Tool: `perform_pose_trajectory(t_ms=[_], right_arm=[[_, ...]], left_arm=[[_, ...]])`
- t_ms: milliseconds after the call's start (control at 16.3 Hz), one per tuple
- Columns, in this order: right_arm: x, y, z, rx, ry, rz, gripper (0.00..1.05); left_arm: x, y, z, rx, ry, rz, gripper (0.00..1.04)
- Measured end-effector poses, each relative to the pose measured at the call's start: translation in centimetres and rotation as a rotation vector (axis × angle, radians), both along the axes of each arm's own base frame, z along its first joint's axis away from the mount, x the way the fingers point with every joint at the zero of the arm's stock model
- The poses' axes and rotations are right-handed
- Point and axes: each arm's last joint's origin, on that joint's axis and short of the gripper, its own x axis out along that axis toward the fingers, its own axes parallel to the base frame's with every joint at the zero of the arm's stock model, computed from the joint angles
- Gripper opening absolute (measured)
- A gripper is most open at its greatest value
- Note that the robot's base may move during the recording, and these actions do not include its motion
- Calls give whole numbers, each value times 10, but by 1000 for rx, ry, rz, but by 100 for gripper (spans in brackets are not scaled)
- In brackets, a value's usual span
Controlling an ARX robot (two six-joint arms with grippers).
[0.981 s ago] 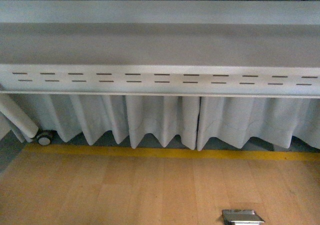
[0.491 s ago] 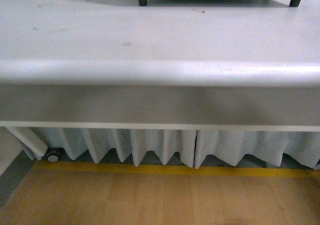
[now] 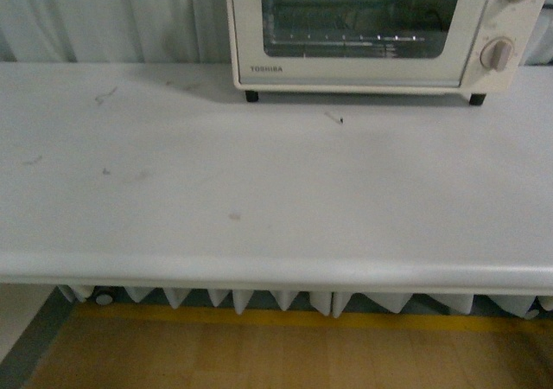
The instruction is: Open oven
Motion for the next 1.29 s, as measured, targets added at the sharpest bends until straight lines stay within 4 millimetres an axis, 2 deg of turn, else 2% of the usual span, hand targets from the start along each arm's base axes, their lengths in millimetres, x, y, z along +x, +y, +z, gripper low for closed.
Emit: perform_pose_trajectory(t_ms=[1288], right_arm=[[0,0,0,0,2,0,98]], left_arm=[[0,0,0,0,1,-1,98]])
